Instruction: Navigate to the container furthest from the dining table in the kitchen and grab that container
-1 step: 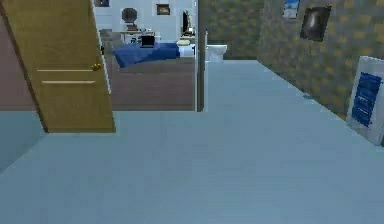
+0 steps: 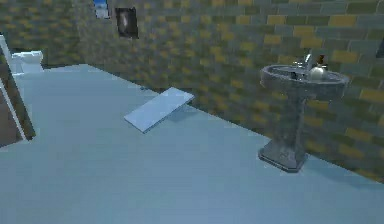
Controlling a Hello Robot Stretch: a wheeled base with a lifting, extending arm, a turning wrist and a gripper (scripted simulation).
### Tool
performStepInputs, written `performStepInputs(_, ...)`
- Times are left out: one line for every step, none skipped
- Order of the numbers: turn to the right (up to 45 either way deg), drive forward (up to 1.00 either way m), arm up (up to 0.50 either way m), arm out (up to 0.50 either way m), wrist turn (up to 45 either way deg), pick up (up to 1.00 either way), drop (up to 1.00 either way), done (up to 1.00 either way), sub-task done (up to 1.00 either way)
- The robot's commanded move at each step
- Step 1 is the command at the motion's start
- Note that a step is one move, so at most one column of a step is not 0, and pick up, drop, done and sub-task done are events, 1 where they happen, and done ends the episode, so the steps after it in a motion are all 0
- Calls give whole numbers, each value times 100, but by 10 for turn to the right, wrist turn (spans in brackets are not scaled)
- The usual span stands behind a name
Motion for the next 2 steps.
performStepInputs(450,0,0,0,0,0,0,0,0)
performStepInputs(450,0,0,0,0,0,0,0,0)
